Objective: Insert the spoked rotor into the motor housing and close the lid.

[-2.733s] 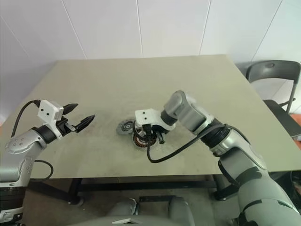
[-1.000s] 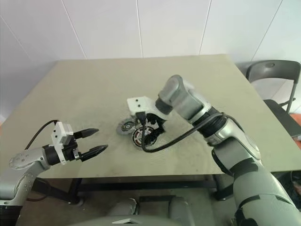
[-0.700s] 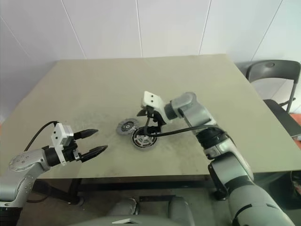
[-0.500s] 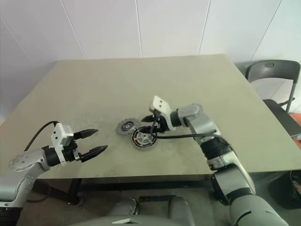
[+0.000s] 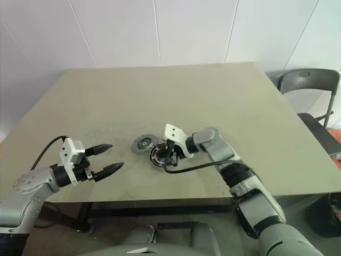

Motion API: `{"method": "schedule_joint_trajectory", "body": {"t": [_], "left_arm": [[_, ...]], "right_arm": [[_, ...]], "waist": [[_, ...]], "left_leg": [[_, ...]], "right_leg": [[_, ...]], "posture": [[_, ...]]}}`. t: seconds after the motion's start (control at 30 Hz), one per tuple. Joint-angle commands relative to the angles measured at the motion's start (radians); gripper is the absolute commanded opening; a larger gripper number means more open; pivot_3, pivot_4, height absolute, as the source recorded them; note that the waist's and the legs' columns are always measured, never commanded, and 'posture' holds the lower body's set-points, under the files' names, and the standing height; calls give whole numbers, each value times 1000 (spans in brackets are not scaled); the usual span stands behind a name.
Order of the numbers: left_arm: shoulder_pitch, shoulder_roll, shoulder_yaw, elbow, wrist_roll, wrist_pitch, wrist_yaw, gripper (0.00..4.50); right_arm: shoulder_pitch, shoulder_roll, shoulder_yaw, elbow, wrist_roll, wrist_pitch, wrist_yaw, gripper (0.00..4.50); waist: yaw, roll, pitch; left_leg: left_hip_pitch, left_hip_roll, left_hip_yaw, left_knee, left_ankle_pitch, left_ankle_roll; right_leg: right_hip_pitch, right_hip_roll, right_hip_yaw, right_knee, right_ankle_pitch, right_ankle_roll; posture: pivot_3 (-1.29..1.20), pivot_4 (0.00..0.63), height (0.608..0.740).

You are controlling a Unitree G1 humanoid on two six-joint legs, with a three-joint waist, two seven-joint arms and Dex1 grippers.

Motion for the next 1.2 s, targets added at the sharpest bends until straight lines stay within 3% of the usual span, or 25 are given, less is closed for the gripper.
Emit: {"method": "schedule_joint_trajectory", "body": {"t": [0.03, 0.23, 0.4, 0.5, 0.83, 0.87, 1.2], "left_arm": [[-1, 6, 15, -36, -10, 0, 9, 4500], [-7, 8, 19, -37, -9, -1, 14, 4500], [-15, 7, 15, -25, -5, -10, 12, 4500], [-16, 4, 12, -21, -1, -16, 12, 4500], [6, -8, 10, -38, 2, -27, 25, 4500], [6, -10, 9, -41, 2, -26, 27, 4500], [6, -14, 8, -49, 4, -27, 35, 4500]], "right_arm": [[-21, 7, -2, 35, -14, 21, -4, 31], [-132, -16, -46, -11, 23, -5, 70, 31], [-253, -83, 1, 43, -18, -135, 220, 31], [-314, -109, 35, 86, -36, -186, 327, 881], [-440, -101, 168, 390, -229, -770, 439, 4300], [-444, -101, 190, 409, -246, -825, 444, 4470], [-484, -55, 240, 567, -416, -1134, 296, 4470]], "waist": [[0, 0, 0], [-1, 1, 1], [-1, 1, 1], [-1, 1, 1], [-5, 1, 1], [-5, 1, 1], [-6, 2, 1]], "left_leg": [[3, 0, 0, 0, 0, 0], [4, 0, 1, 0, -2, -3], [3, 1, 1, -4, 0, 0], [3, 1, 1, -6, 0, 0], [4, 1, 2, -6, 0, 0], [4, 1, 2, -6, 0, 0], [5, 1, 2, -7, 0, 0]], "right_leg": [[3, 0, 0, 0, -1, 0], [3, -1, 0, 0, -2, -2], [0, -1, 0, -1, -1, -1], [-1, -1, 0, -1, -1, -1], [1, -1, 0, -1, -2, -1], [0, -1, 0, -1, -2, -1], [0, -1, 0, 0, 0, -4]], "posture": [[0, 0, 740], [0, 0, 740], [0, 0, 740], [0, 0, 740], [0, 0, 740], [0, 0, 740], [0, 0, 740]]}}
